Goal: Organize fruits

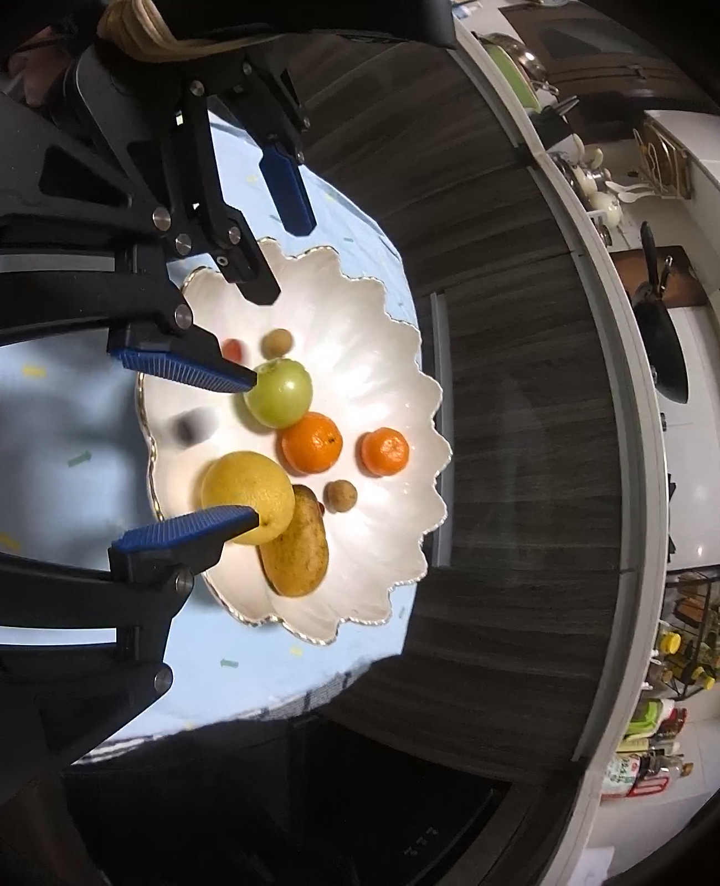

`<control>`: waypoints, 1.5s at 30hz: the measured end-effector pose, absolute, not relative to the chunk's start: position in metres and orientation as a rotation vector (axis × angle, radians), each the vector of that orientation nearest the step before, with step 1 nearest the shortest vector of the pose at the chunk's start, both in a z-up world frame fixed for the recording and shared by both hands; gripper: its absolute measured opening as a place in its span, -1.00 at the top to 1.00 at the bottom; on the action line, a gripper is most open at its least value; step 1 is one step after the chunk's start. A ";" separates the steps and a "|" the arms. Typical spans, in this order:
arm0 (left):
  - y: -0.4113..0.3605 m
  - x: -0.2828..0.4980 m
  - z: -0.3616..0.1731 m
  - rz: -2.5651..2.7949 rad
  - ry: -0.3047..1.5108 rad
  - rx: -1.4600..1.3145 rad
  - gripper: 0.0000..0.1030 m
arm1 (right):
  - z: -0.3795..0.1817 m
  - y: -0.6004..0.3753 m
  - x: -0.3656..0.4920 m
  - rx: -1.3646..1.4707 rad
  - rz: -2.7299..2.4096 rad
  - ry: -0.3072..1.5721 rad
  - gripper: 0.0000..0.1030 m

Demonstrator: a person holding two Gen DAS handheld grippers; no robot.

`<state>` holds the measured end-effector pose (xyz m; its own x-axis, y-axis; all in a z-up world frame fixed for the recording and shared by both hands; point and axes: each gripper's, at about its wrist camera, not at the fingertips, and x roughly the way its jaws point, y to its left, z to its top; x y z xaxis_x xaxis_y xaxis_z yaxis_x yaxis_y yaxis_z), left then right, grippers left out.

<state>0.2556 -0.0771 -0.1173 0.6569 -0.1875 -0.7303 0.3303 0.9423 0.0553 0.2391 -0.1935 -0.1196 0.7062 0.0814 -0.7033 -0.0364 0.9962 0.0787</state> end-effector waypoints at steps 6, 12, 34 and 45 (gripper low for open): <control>-0.069 0.247 -0.107 -0.247 0.776 0.188 -0.25 | -0.110 -0.194 0.230 0.054 0.039 0.764 -0.16; -0.058 0.233 -0.090 -0.209 0.744 0.158 -0.52 | -0.094 -0.194 0.216 0.058 0.000 0.740 -0.31; -0.032 0.164 -0.035 -0.139 0.633 0.117 -0.80 | -0.044 -0.190 0.149 0.014 -0.070 0.637 -0.50; -0.025 0.131 -0.030 -0.114 0.631 0.101 -0.83 | -0.036 -0.191 0.116 0.013 -0.091 0.625 -0.50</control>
